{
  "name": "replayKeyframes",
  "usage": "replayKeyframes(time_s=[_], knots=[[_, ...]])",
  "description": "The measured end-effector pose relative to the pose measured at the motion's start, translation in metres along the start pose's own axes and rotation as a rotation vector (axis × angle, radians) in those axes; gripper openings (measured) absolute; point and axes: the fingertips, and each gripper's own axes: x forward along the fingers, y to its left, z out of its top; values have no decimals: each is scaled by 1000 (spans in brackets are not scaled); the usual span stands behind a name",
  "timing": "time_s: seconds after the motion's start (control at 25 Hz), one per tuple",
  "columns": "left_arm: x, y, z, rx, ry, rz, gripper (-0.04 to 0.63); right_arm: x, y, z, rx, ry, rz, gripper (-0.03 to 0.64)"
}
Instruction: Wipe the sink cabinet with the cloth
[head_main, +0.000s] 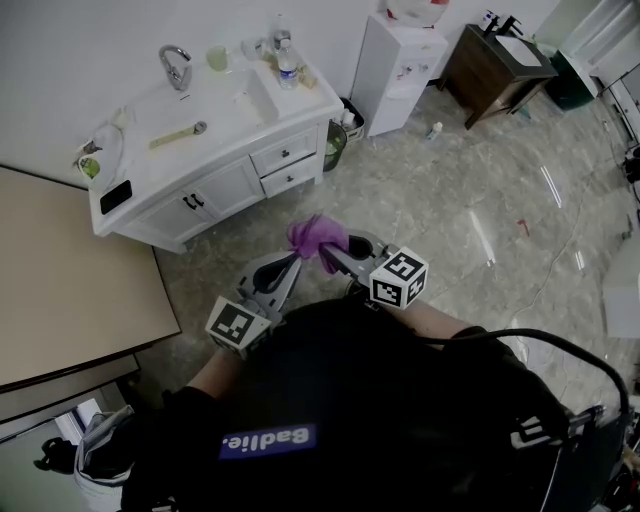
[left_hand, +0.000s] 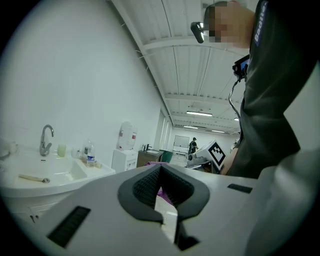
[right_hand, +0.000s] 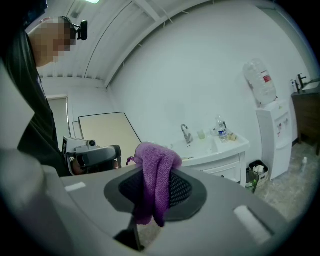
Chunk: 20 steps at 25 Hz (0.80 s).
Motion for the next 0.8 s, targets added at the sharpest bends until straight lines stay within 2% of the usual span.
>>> replayKeyframes(time_s=[0.12, 0.28, 0.44, 0.6, 0.8], knots=[[6, 10, -5, -15, -12, 28, 5, 2, -12, 1, 17, 1, 10, 77], [28, 21, 2, -19, 15, 57, 5, 10, -38, 9, 32, 5, 35, 77], [56, 42, 5, 19, 4, 111, 5, 17, -71, 26, 44, 8, 77, 77], [88, 58, 16, -5, -7, 172, 5, 26, -105, 40, 10, 22, 128, 77], [122, 80, 12, -37, -31, 222, 5, 47, -137, 37, 22, 65, 173, 77]])
